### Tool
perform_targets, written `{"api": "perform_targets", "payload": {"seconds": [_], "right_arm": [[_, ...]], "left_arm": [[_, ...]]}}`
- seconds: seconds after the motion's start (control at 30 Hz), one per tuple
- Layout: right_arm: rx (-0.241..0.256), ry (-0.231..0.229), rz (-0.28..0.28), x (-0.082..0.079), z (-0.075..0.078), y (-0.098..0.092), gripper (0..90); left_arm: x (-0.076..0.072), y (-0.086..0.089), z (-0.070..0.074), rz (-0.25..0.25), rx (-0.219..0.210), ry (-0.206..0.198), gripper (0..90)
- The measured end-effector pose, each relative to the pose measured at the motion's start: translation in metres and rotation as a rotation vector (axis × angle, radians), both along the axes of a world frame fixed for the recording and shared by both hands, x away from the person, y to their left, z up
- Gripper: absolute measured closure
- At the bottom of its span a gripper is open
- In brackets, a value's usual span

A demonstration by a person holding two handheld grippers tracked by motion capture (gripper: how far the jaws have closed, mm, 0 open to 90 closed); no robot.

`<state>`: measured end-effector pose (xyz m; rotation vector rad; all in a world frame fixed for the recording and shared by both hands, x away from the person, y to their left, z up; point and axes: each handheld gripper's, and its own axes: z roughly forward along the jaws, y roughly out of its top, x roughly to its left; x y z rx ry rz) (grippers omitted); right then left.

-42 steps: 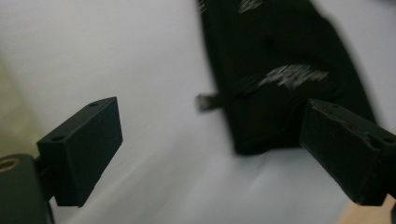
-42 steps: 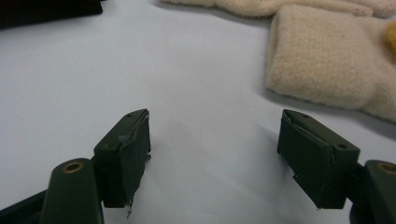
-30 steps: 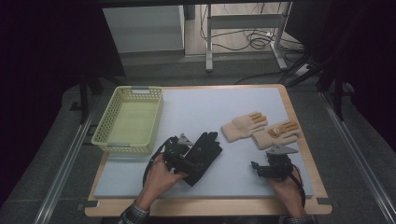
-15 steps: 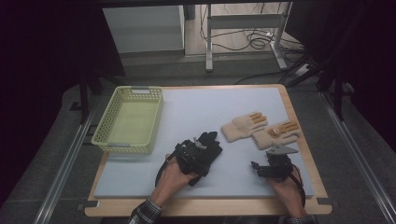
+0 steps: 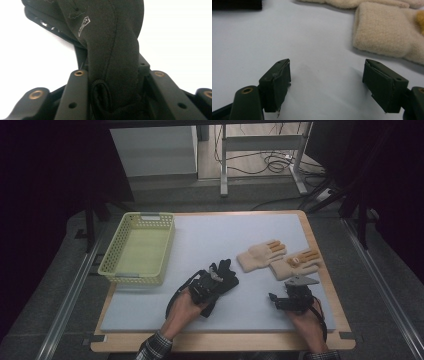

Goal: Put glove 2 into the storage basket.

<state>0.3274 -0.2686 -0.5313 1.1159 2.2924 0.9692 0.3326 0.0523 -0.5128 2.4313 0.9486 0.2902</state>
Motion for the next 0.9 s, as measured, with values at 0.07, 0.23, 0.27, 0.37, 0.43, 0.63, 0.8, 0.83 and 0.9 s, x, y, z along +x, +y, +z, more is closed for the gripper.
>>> {"api": "perform_targets", "payload": {"seconds": [0.07,0.23,0.27,0.37,0.43,0.63,0.8,0.83,0.9], "right_arm": [[0.000,0.000,0.000,0.000,0.000,0.000,22.3],[0.000,0.000,0.000,0.000,0.000,0.000,22.2],[0.000,0.001,-0.001,0.000,0.000,0.000,22.2],[0.001,0.001,-0.001,0.000,0.000,0.000,22.2],[0.001,0.001,0.000,0.000,0.000,0.000,22.2],[0.002,0.002,-0.001,0.000,0.000,0.000,22.2],[0.001,0.002,-0.001,0.000,0.000,0.000,22.2],[0.001,0.002,-0.001,0.000,0.000,0.000,22.2],[0.004,0.001,-0.002,0.000,0.000,0.000,22.2]], "left_arm": [[0.002,0.004,0.004,0.005,-0.004,-0.004,68.1],[0.009,0.016,0.023,0.028,-0.020,-0.028,67.9],[0.010,0.018,0.028,0.033,-0.023,-0.034,67.8],[0.014,0.025,0.043,0.055,-0.023,-0.052,67.3],[0.018,0.031,0.053,0.073,-0.019,-0.061,67.2],[0.028,0.052,0.077,0.127,-0.009,-0.093,66.7],[0.042,0.089,0.102,0.216,-0.007,-0.135,66.0],[0.044,0.096,0.105,0.234,-0.010,-0.140,65.9],[0.050,0.112,0.110,0.267,-0.011,-0.145,65.6]]}}
